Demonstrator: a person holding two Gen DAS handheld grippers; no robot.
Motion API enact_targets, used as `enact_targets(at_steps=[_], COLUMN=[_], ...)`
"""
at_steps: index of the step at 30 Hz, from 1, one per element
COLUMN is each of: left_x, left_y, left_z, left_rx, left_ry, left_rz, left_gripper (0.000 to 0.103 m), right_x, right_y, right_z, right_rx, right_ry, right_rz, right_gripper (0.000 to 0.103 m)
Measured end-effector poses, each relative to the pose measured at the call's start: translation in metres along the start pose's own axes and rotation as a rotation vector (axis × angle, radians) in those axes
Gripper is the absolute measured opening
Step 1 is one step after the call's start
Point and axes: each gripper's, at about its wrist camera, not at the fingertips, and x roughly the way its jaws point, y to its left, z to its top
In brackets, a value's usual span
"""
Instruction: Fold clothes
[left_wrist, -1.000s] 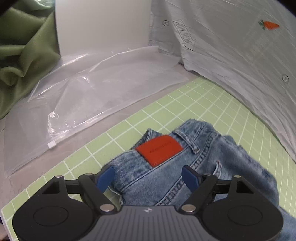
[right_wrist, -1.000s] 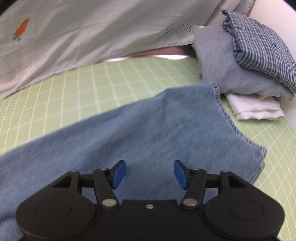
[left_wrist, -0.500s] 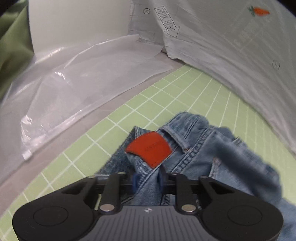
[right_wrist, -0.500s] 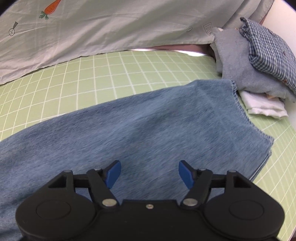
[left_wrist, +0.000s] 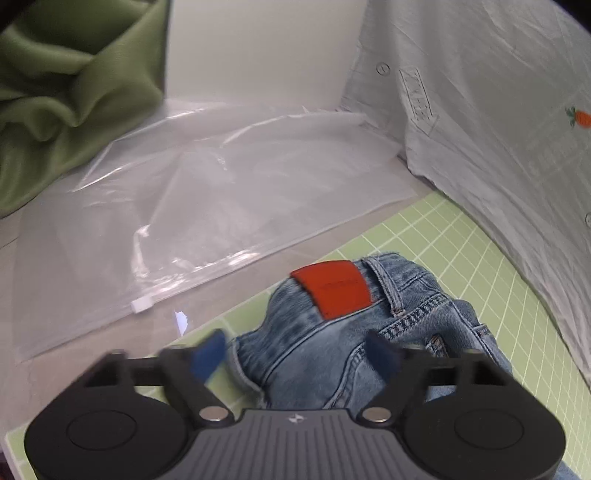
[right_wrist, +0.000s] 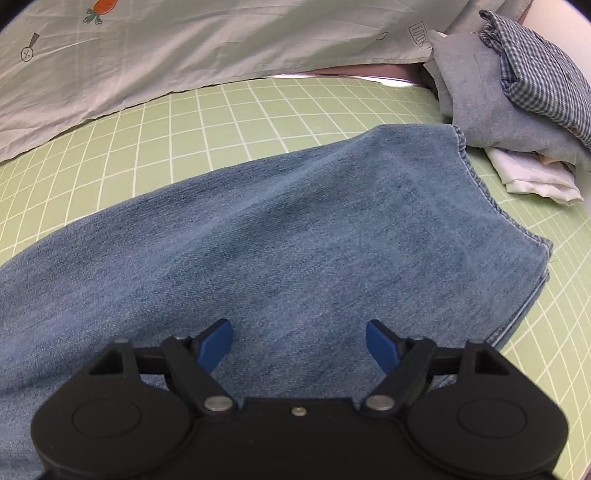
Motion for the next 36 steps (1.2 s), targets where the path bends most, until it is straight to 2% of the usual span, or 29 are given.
enact_targets(at_steps=[4,7,12,15,16,18,19,20,24,29,32,35,36], left_x=[-0.001,0.007,0.022,0.029,0.03,0.026,0.024,0.019,-0.016,-0.077,-0.112,-0.137,-0.139], left_y=[0.011,0.009,-0.001,-0.007,-0.009,-0.013,-0.017,-0.022,-0.041,-0.111,-0.167,-0.223,-0.239], left_z=[-0.019,-0.031,-0.034,-0.032,-0.031,-0.032,-0.03,-0.027,-0.017,-0.027,-0.059,-0.113,-0.137], left_rx=[-0.106,-0.144,-0.181,-0.209,-0.215,-0.215,-0.185,-0.144,-0.091,0.1,0.272,0.478,0.535], left_ry=[0.063,0.107,0.095,0.08,0.072,0.039,0.036,0.027,-0.044,-0.112,-0.119,-0.076,-0.038], left_rz=[-0.041,-0.076,-0.134,-0.14,-0.144,-0.162,-0.153,-0.155,-0.296,-0.466,-0.579,-0.672,-0.69], left_gripper=[0.09,0.09,0.094,0.098,0.094,0.064,0.042,0.026,0.022,0.021,0.02,0.02,0.021], right_x=[0.0,0.0,-0.005,-0.008,-0.009,-0.011,-0.012,-0.013,-0.017,-0.021,-0.02,-0.019,-0.019], right_y=[-0.003,-0.004,-0.014,-0.02,-0.022,-0.026,-0.028,-0.03,-0.046,-0.073,-0.094,-0.117,-0.125], right_z=[-0.002,-0.001,-0.004,-0.006,-0.007,-0.008,-0.009,-0.009,-0.015,-0.023,-0.026,-0.029,-0.029], right_rx=[0.016,0.03,0.035,0.037,0.038,0.04,0.041,0.041,0.07,0.123,0.154,0.18,0.187], right_ry=[0.01,0.021,0.012,0.006,0.003,-0.001,-0.003,-0.005,-0.015,-0.036,-0.046,-0.052,-0.055], right_rz=[0.005,0.019,0.022,0.023,0.023,0.024,0.024,0.025,0.032,0.051,0.059,0.068,0.072], right_gripper=[0.083,0.083,0.083,0.083,0.083,0.083,0.083,0.083,0.082,0.082,0.082,0.082,0.082])
